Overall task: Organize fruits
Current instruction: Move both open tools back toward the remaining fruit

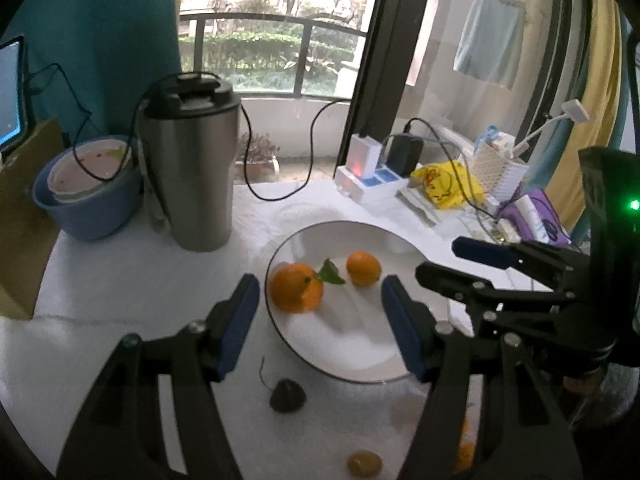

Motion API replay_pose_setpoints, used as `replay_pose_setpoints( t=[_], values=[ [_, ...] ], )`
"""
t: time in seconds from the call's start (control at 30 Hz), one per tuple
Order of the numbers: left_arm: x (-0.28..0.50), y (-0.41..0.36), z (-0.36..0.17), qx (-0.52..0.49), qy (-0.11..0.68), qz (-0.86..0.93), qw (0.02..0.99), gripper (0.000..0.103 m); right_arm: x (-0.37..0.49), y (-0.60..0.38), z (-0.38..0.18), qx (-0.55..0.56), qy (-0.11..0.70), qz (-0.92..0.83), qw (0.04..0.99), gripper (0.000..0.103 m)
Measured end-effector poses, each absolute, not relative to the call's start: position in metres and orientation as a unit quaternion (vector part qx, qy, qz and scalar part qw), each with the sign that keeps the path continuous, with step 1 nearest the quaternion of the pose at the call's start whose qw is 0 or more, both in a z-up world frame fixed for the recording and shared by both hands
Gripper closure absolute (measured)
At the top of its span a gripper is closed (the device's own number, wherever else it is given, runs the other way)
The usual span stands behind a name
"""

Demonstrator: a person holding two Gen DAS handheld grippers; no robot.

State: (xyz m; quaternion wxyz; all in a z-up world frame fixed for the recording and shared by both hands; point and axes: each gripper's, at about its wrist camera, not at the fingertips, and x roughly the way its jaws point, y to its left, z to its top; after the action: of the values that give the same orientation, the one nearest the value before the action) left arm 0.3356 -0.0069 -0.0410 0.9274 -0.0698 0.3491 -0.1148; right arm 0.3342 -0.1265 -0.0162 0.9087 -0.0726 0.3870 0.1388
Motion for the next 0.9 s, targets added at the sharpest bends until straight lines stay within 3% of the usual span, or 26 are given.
replay_pose_setpoints(
  t=[0.47, 0.9],
  values=[
    [0.269, -0.009, -0.022, -0.07, 0.331, -0.112, 0.934, 0.038, 0.267, -0.133, 0.01, -0.067, 0.366, 0.128, 0.919, 0.046],
    [0.222, -0.016, -0.042, -0.079, 0.351, -0.125, 0.925, 0.038, 0.215, -0.147, -0.002, -0.066, 0.381, 0.114, 0.915, 0.046]
  ],
)
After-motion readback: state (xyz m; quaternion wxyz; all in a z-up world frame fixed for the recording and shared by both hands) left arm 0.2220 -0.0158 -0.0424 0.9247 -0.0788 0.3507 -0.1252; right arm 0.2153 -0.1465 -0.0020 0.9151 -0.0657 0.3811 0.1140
